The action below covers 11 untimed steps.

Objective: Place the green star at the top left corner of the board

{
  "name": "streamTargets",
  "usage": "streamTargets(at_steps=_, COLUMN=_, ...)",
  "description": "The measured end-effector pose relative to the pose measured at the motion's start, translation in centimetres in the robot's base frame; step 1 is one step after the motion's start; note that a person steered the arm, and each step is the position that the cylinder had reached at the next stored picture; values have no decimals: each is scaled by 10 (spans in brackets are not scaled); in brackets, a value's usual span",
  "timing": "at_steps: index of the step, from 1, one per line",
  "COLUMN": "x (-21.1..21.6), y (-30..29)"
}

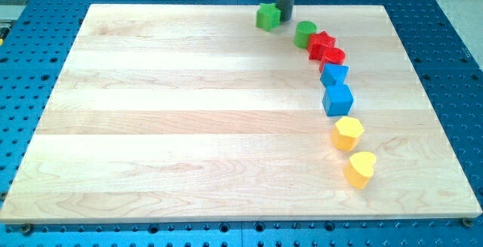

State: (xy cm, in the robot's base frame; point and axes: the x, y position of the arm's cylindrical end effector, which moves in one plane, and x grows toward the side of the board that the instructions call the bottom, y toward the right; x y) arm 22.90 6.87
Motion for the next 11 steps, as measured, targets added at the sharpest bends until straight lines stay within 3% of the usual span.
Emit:
streamTargets(at_steps=1, x=15, y=-71)
streamTargets(at_steps=2, x=17, y=-82)
streamTargets(at_steps=3, x=24, y=-52)
streamTargets(at_steps=4, x=33, y=-104)
streamTargets(at_steps=5, x=33, y=-215)
streamTargets(at_steps=6, x=37, y=-244)
streamTargets(at_steps=7, x=89, y=-235)
streamTargets(at_steps=8, x=91, y=-279)
streamTargets(at_steps=9, x=44, y=-296)
streamTargets(at_steps=10, x=48, y=-244)
streamTargets(at_steps=11, x=20, y=-143)
